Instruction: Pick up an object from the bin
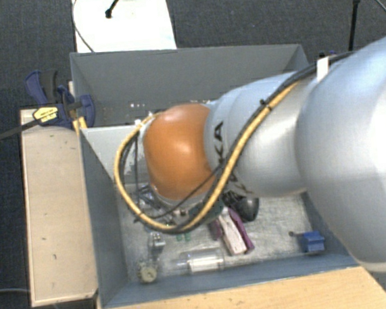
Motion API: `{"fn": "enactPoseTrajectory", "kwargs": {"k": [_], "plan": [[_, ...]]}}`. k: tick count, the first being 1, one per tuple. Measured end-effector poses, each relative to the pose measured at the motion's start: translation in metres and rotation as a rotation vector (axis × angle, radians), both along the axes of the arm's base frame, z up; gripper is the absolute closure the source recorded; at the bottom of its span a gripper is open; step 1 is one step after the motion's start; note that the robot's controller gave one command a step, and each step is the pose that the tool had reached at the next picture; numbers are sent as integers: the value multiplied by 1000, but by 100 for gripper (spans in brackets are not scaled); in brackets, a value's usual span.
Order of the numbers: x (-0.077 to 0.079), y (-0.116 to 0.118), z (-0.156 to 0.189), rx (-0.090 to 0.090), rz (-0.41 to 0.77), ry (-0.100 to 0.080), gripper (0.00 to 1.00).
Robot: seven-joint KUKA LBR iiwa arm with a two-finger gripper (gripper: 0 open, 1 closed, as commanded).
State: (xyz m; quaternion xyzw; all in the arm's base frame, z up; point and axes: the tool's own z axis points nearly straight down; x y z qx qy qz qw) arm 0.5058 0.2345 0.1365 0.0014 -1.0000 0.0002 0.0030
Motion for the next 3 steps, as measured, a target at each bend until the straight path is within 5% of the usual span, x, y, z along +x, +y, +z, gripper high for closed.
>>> {"fn": "enactPoseTrajectory", "kwargs": {"k": [1,2,3], "plan": [[31,-77,-66,1,-191,-9,0],[52,-122,-34,0,-229,-12,0],[41,-151,-36,0,-365,-6,0]]}}
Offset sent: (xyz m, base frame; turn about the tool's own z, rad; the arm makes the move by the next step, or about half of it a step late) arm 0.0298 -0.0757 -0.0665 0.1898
